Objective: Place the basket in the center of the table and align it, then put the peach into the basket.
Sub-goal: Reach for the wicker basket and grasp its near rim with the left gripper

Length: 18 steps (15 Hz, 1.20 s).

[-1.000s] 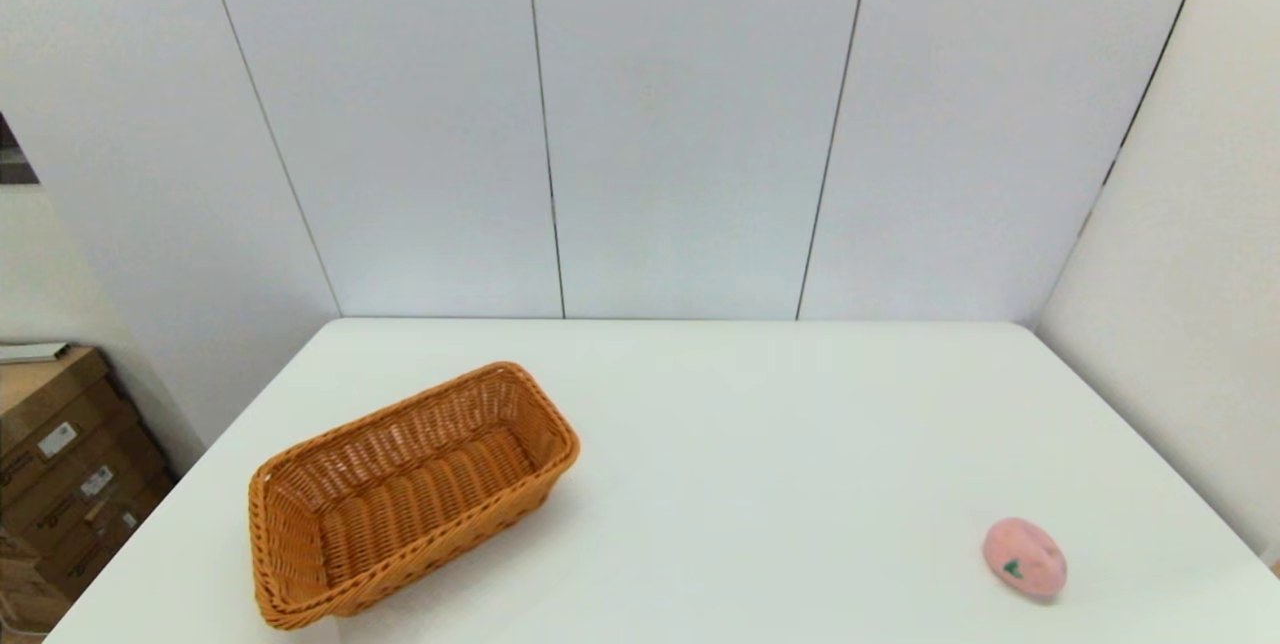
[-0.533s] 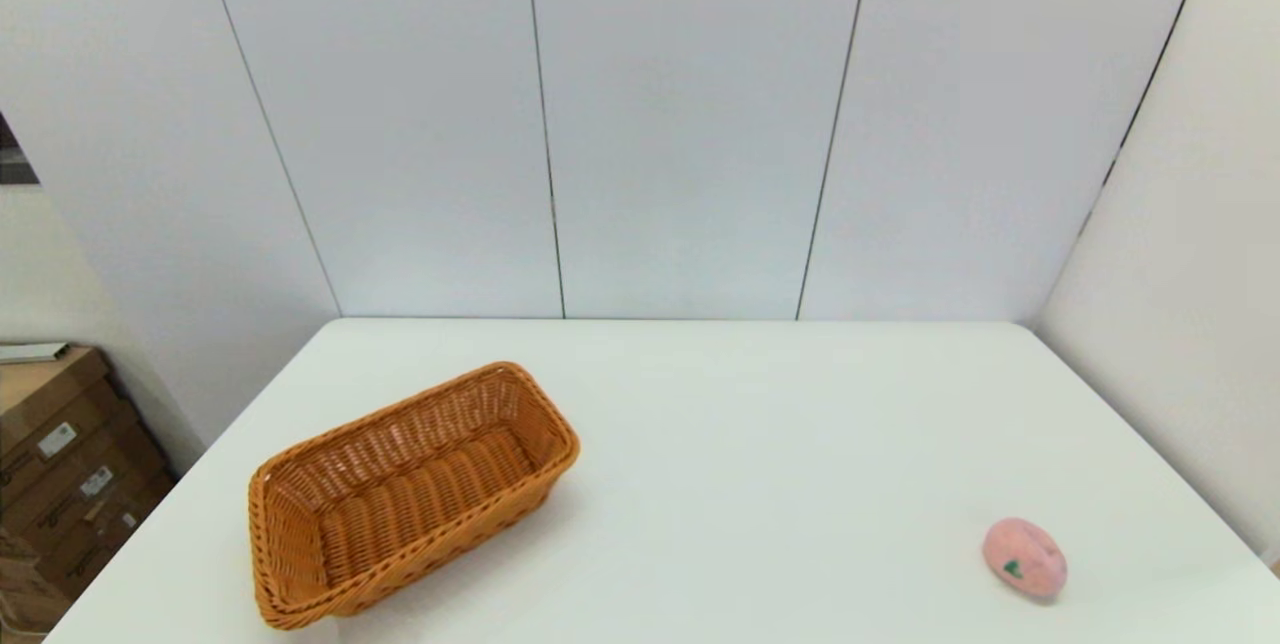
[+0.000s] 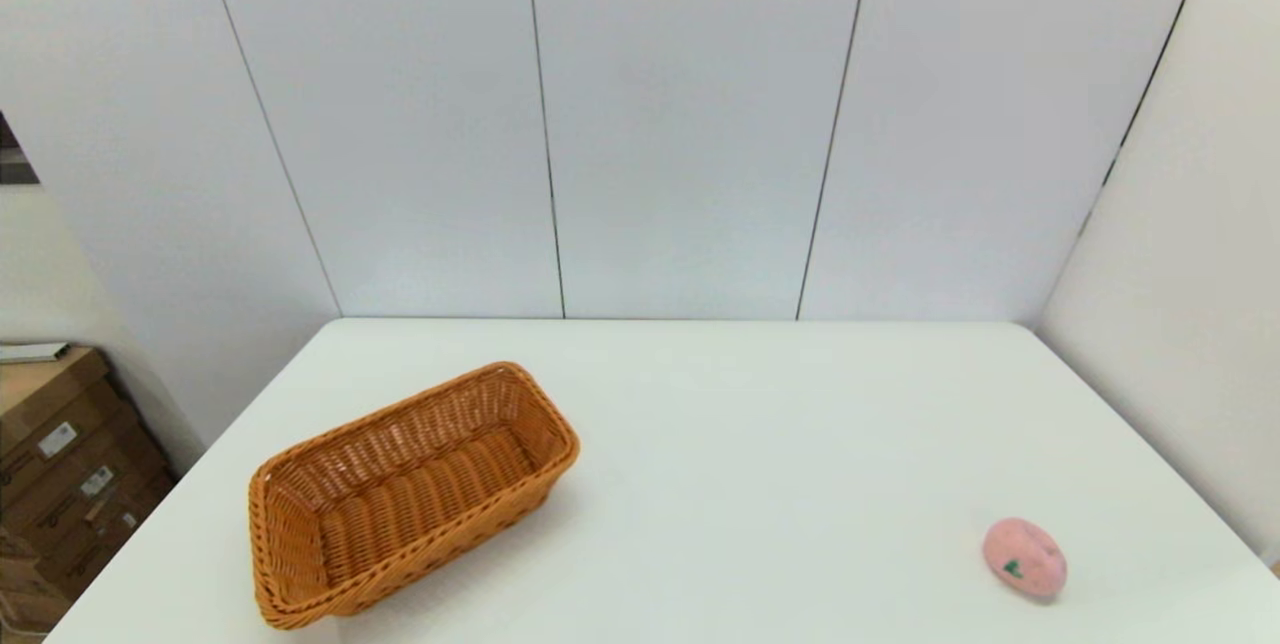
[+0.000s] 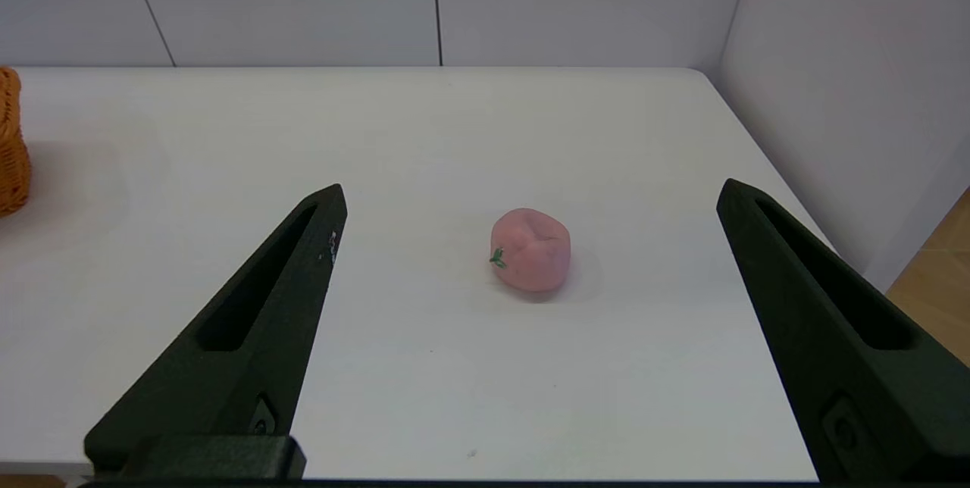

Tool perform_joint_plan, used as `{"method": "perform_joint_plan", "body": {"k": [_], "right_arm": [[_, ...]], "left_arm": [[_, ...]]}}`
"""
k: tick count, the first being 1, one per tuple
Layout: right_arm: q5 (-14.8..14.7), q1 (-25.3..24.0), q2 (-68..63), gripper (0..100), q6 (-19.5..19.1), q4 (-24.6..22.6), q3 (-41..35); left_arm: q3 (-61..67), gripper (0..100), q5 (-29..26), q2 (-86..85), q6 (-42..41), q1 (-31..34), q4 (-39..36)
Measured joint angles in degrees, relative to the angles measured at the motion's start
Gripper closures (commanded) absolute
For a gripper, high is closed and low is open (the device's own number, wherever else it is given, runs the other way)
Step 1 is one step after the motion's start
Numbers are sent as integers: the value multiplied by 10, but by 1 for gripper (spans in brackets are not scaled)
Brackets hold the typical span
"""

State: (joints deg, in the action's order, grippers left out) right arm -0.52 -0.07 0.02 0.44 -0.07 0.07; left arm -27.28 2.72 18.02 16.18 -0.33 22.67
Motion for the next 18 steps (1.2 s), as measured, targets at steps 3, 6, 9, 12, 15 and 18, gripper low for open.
{"method": "perform_joint_plan", "body": {"k": [3, 6, 9, 12, 15, 18], "right_arm": [[0, 0, 0, 0, 1, 1, 0], [0, 0, 0, 0, 1, 1, 0], [0, 0, 0, 0, 1, 1, 0], [0, 0, 0, 0, 1, 1, 0], [0, 0, 0, 0, 1, 1, 0], [0, 0, 0, 0, 1, 1, 0]], "left_arm": [[-57, 0, -2, 161, 98, 3, 60], [-92, 0, -8, 319, 208, 3, 76], [-116, 0, -15, 440, 290, 3, 79], [-121, 0, -16, 528, 332, 3, 81], [-118, 0, -26, 607, 346, 4, 79], [-118, 0, -51, 680, 351, 4, 48]]}}
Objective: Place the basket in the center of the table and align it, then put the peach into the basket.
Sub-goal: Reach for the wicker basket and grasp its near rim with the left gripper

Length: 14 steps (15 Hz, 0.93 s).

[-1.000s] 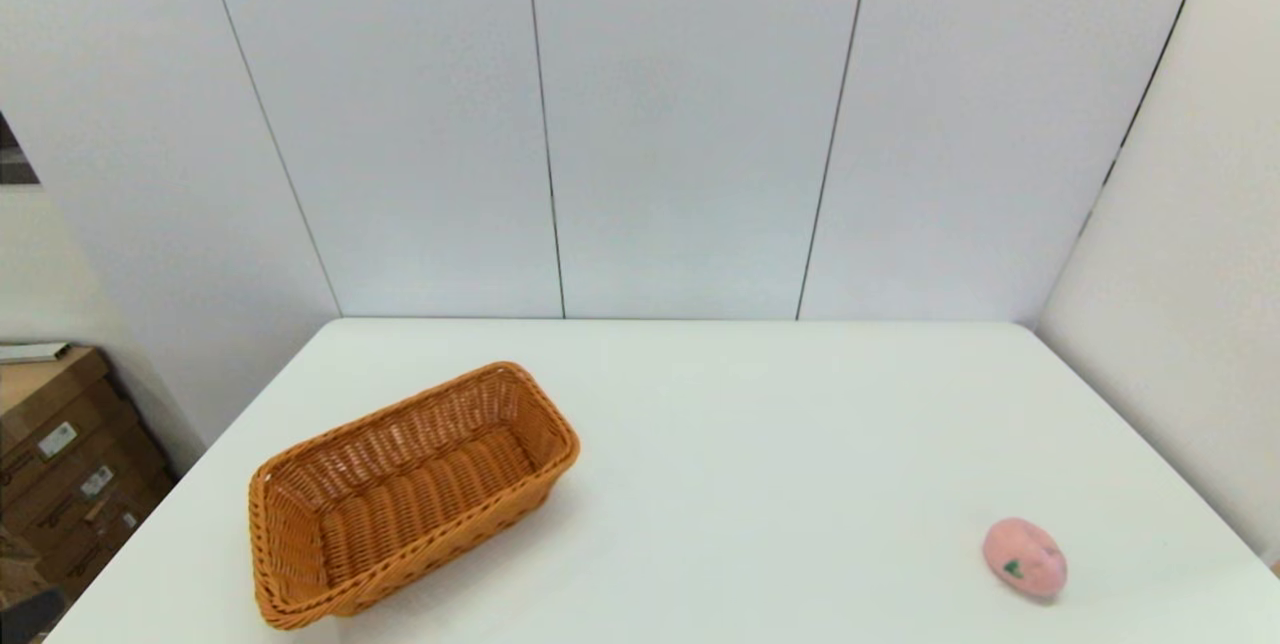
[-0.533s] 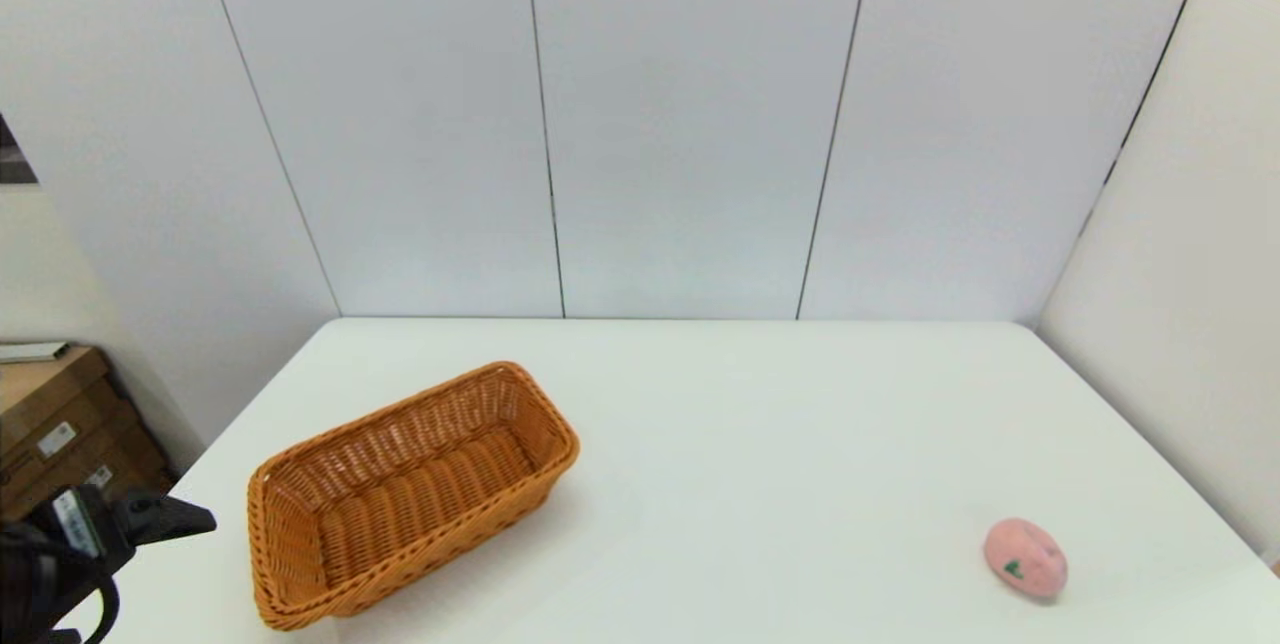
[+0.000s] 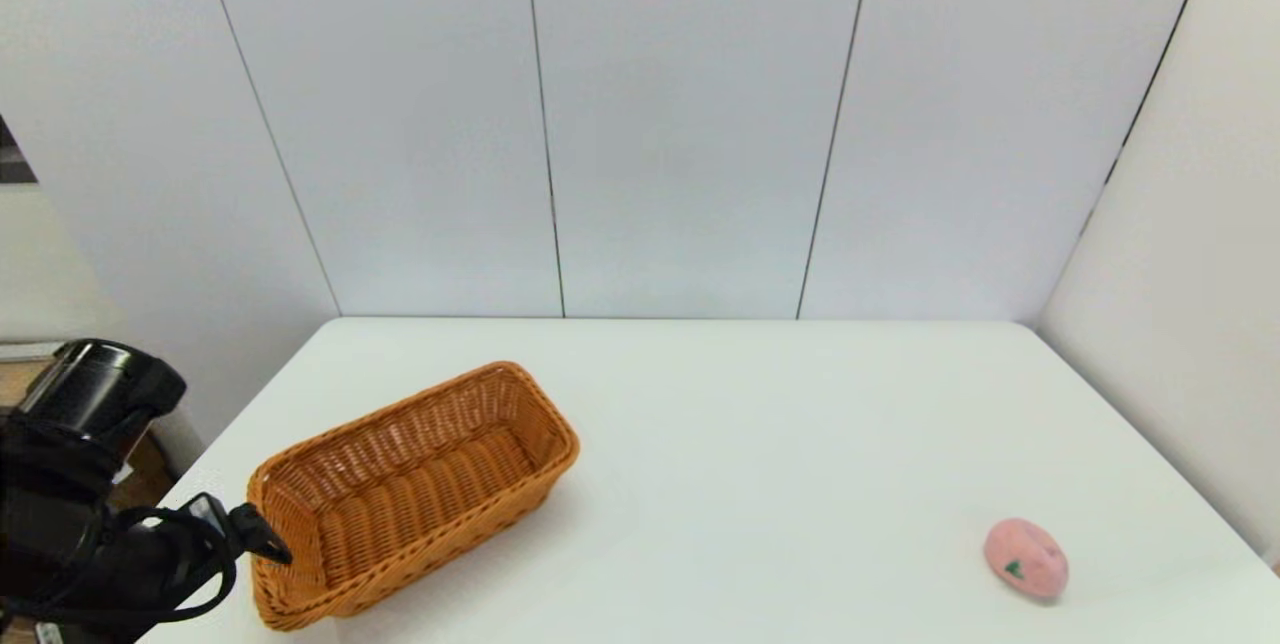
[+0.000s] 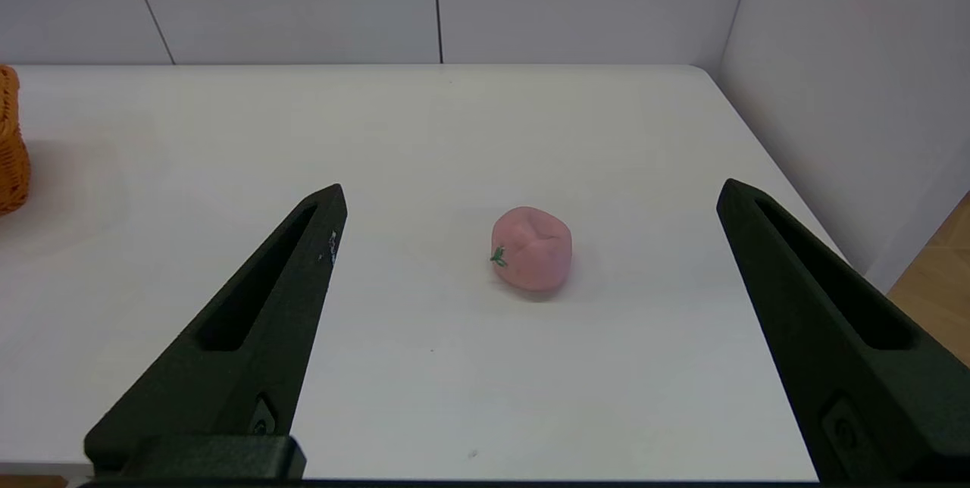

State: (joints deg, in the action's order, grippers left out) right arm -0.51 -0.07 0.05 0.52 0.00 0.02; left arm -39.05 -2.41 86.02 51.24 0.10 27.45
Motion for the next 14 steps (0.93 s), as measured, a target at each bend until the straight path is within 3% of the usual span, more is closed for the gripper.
{"method": "perform_joint_plan", "body": {"k": [5, 13, 14], "right_arm": [[0, 0, 0, 0, 0, 0, 0], [0, 0, 0, 0, 0, 0, 0], [0, 0, 0, 0, 0, 0, 0]], "left_arm": [[-21, 0, -12, 132, 1, 18, -101], [-68, 0, -41, 237, 1, 70, -137], [-72, 100, -41, 243, 0, 71, -145]]}}
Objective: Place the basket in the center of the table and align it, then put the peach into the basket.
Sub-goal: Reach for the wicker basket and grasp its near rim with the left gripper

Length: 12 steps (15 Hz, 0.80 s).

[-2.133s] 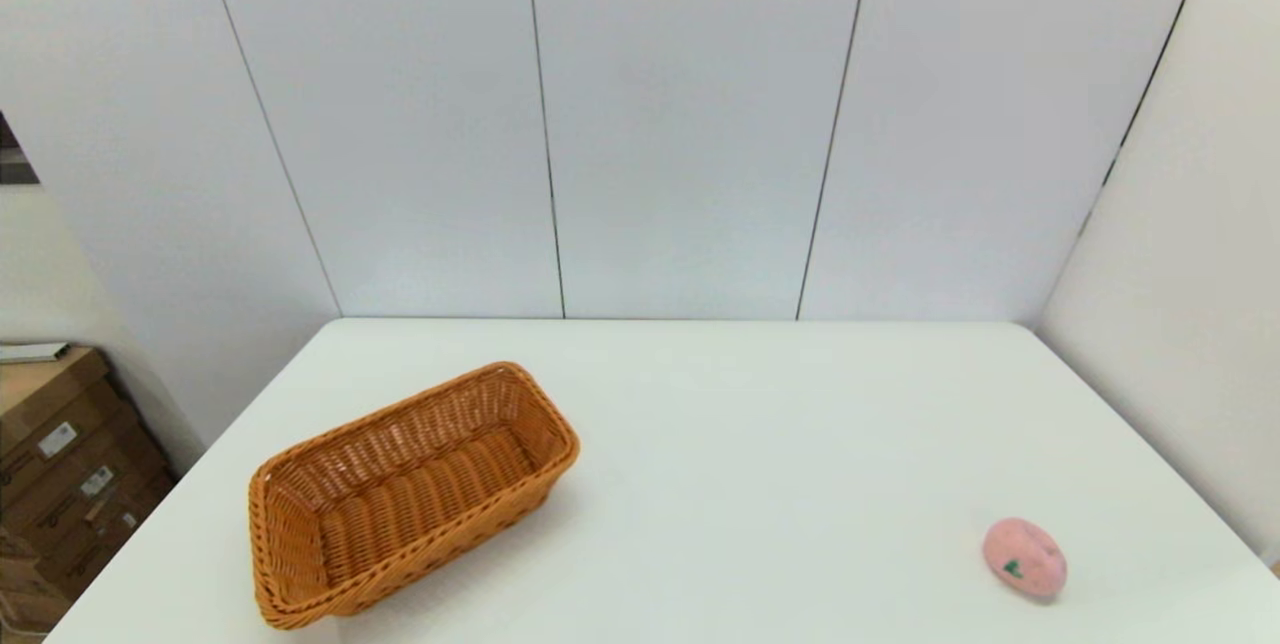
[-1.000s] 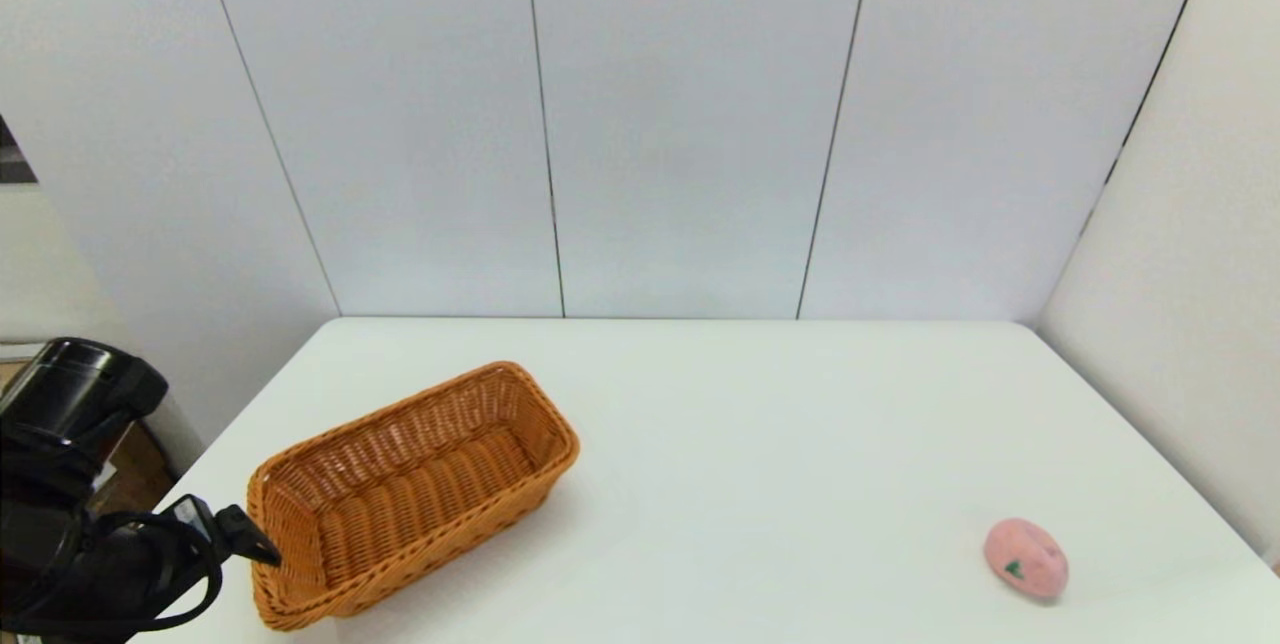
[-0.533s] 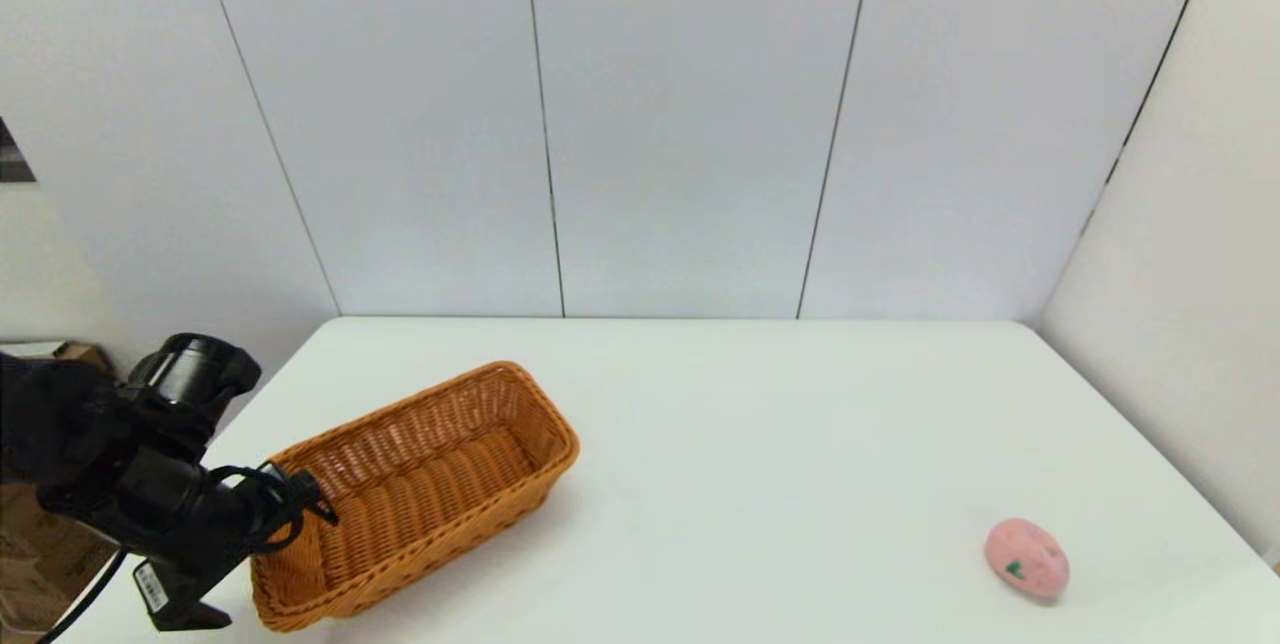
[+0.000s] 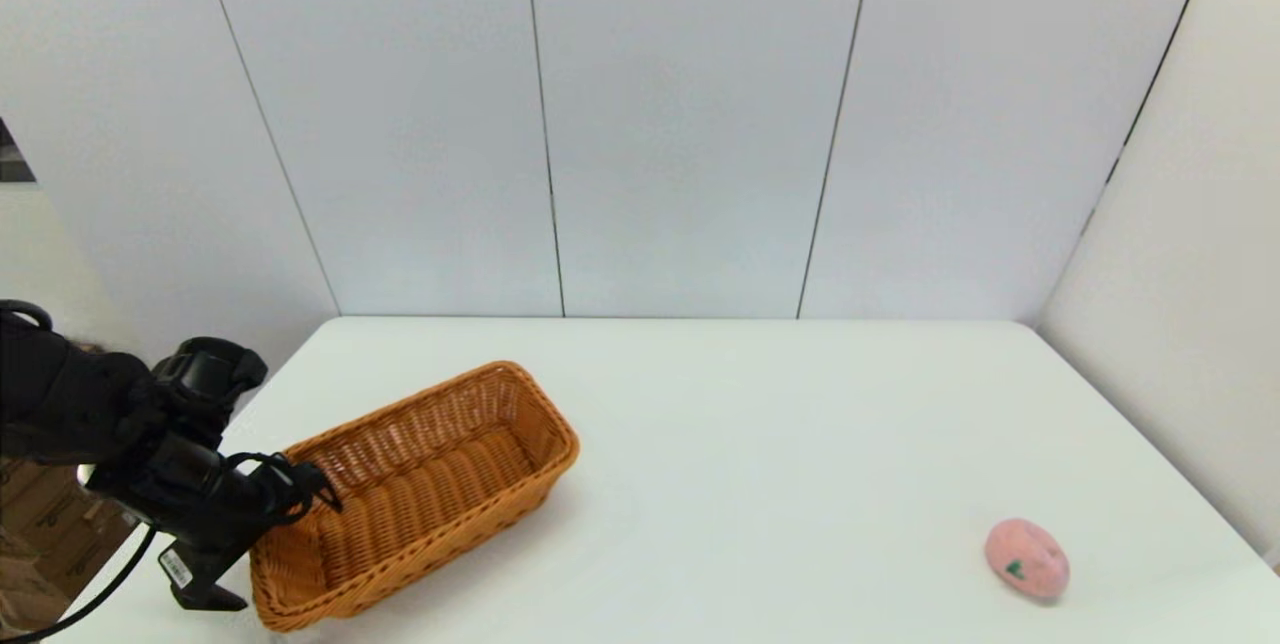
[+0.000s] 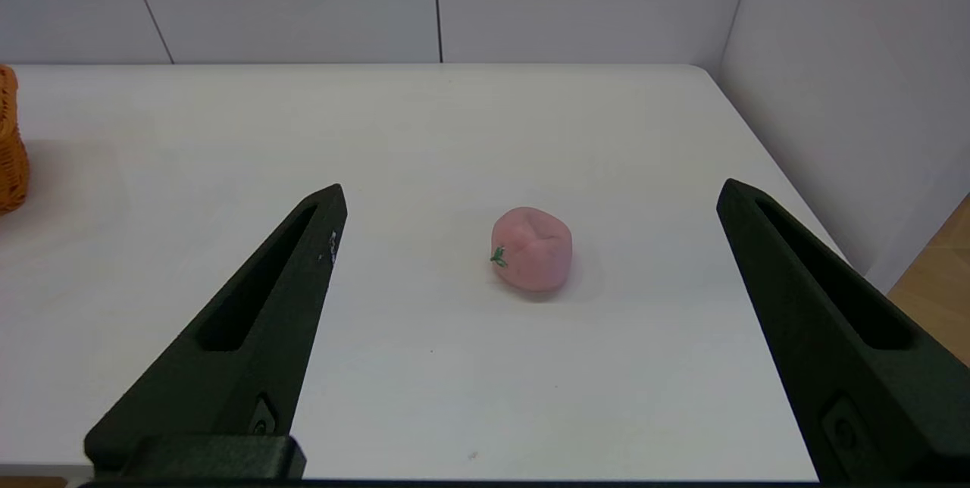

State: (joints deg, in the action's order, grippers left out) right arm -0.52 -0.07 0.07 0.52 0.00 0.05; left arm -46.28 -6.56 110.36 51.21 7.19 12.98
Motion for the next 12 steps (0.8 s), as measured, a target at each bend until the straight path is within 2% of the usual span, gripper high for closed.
{"method": "perform_joint_plan", "body": {"k": [12], "right_arm": [[0, 0, 0, 0, 0, 0, 0]], "left_arm": [[-2, 100, -3, 5, -19, -3, -11]]}}
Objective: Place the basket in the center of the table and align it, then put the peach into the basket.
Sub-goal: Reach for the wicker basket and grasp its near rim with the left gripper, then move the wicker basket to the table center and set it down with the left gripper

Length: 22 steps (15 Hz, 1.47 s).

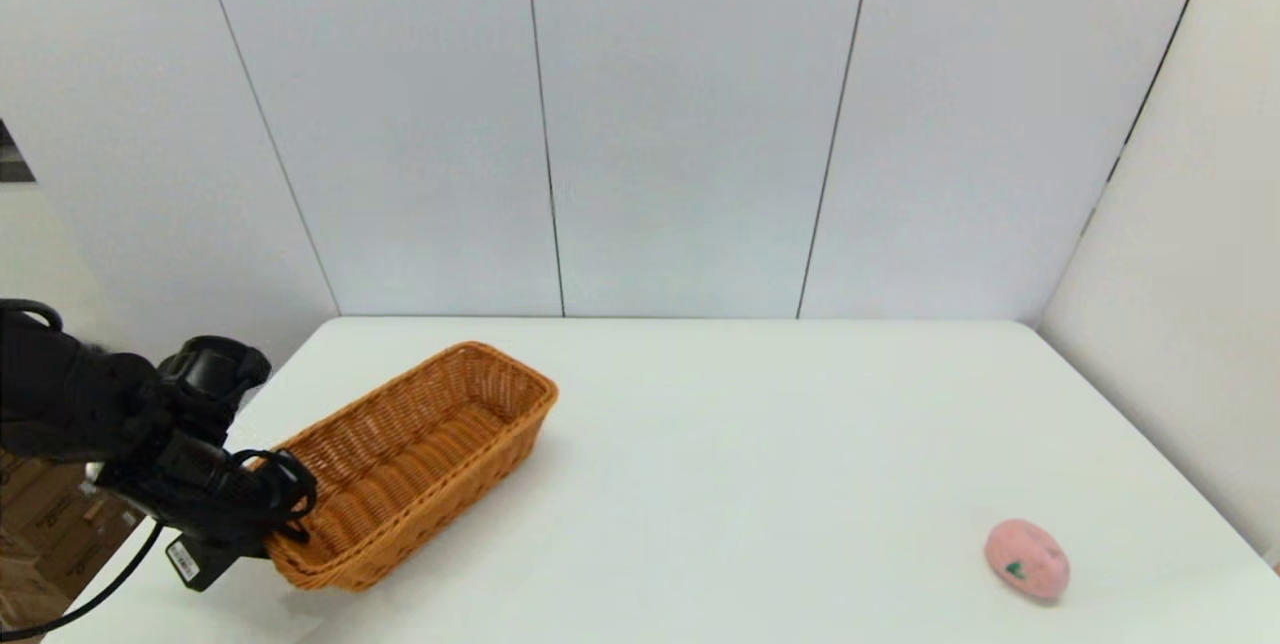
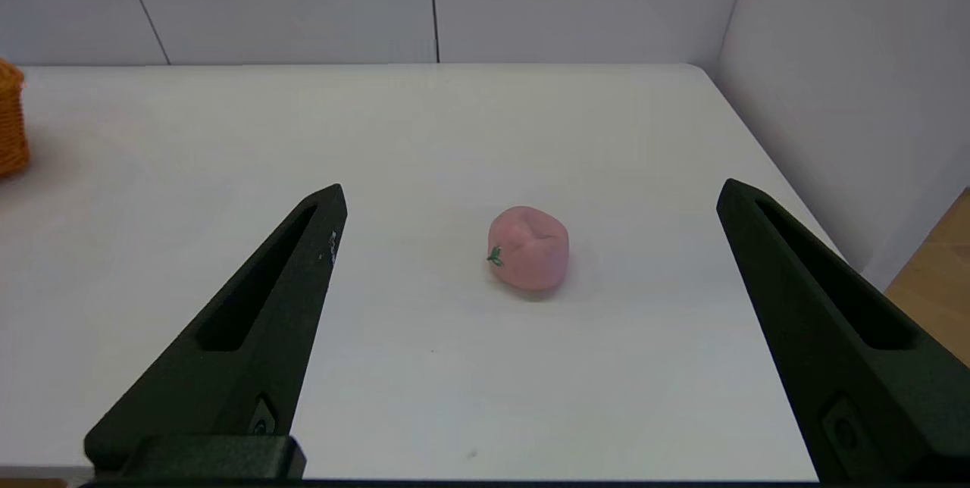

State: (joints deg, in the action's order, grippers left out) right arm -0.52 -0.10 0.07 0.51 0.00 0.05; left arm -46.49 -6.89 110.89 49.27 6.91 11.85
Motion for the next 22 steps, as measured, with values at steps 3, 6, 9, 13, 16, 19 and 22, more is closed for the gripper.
{"method": "perform_joint_plan", "body": {"k": [3, 6, 9, 13, 16, 19, 22], "right_arm": [[0, 0, 0, 0, 0, 0, 0], [0, 0, 0, 0, 0, 0, 0], [0, 0, 0, 0, 0, 0, 0], [0, 0, 0, 0, 0, 0, 0], [0, 0, 0, 0, 0, 0, 0], [0, 0, 0, 0, 0, 0, 0], [0, 0, 0, 0, 0, 0, 0]], "left_arm": [[2, 100, -3, -37, -5, -11, 2], [8, 100, -12, -106, -25, -45, 4], [13, 100, -21, -192, -32, -137, 5], [10, 100, -24, -250, -34, -264, 3], [0, 100, -27, -226, -37, -319, -7], [-5, 100, -28, -166, -66, -338, -41], [-8, 100, -44, -99, -113, -340, -86]]}}
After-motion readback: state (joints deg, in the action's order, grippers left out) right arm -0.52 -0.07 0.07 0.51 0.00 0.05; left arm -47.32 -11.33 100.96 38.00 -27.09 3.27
